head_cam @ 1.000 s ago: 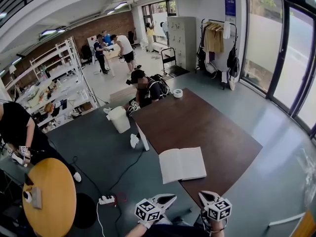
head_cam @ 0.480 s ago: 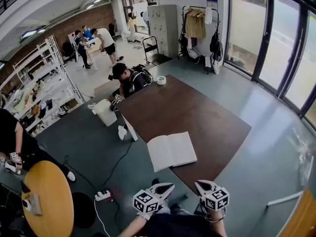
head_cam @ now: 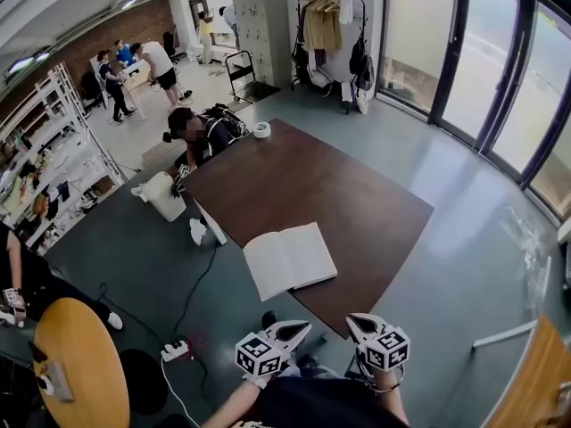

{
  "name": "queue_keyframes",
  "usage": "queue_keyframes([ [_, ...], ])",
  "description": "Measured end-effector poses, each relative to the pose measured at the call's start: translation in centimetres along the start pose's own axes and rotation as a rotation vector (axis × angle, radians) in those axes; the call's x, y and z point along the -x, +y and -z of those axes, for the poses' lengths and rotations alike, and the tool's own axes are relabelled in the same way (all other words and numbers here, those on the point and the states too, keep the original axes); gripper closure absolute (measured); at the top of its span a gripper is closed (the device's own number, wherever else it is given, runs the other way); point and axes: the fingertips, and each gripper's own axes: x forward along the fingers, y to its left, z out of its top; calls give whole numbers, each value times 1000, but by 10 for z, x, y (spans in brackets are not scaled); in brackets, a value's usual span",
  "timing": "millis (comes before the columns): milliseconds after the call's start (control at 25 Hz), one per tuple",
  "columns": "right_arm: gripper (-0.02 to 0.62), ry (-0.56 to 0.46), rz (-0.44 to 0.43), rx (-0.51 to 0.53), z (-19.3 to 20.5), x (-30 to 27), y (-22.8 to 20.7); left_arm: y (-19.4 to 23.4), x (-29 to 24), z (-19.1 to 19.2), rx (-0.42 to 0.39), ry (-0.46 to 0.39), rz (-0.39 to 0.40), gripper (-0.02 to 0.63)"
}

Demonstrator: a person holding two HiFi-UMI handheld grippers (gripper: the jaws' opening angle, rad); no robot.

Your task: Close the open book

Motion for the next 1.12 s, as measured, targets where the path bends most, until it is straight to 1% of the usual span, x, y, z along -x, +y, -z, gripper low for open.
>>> queue_keyframes([
  [120,607,-3,-3,5,1,-2,3,0,-1,5,3,-2,13,601],
  [320,607,-3,-17,19,-6,-6,5,4,1,-2,0,-16,6,601],
  [480,607,8,-44,34,-7,-15,11,11,10,-5,5,-36,-25,601],
  [760,607,32,-111,91,-19,-42,27,37,35,-2,40,-59,-113,601],
  [1120,607,60,-137,99,-17,-58,27,54,42,0,58,-74,-153,601],
])
